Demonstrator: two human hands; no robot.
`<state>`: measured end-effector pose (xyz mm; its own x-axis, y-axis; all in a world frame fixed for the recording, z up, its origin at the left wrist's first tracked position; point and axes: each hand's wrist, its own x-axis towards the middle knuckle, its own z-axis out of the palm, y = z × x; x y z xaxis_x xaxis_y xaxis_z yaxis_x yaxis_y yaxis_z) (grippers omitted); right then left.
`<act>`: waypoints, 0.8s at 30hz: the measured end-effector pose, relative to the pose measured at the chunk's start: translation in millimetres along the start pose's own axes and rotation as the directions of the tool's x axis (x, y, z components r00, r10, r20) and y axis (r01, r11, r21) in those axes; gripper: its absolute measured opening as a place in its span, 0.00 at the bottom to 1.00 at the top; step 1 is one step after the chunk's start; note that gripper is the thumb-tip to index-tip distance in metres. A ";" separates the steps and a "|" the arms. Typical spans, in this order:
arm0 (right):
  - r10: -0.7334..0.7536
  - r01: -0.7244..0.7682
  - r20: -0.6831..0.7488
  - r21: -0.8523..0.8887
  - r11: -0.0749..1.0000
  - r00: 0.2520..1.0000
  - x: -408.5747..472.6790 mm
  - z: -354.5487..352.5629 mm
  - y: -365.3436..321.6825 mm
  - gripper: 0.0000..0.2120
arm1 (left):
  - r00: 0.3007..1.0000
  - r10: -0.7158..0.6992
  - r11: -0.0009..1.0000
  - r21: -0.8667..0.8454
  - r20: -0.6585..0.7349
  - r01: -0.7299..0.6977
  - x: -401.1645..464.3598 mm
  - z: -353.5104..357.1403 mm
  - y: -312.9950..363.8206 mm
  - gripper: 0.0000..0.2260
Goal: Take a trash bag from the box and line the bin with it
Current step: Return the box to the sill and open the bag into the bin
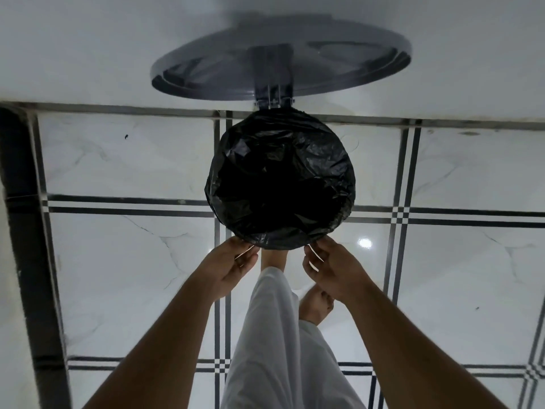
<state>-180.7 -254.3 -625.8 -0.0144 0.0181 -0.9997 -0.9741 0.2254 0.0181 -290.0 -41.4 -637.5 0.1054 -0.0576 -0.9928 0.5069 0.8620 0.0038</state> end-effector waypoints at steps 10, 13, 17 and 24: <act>-0.070 0.045 -0.155 -0.158 0.986 0.986 16.5 18.6 -8.4 0.10 | 0.996 0.072 0.984 0.166 -0.060 -0.061 18.3 6.2 -1.6 0.11; -0.078 0.042 -0.215 -0.164 0.986 0.974 21.2 15.8 -17.2 0.08 | 0.992 0.111 0.980 0.172 -0.054 -0.100 20.3 11.9 4.8 0.14; -0.103 0.100 -0.248 -0.023 0.995 0.963 8.4 4.8 -26.8 0.15 | 0.975 0.131 0.977 0.188 -0.182 -0.096 11.8 4.7 9.8 0.10; -0.588 0.502 -0.275 -0.325 0.802 0.761 -22.1 20.5 -40.0 0.24 | 0.867 0.350 0.937 0.140 -0.355 -0.320 -6.9 10.7 59.2 0.16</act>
<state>-136.8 -243.8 -604.2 0.4996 -0.3862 -0.7754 -0.8614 -0.1267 -0.4919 -251.5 4.6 -629.1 -0.0351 0.4301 -0.9021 0.5611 0.7554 0.3384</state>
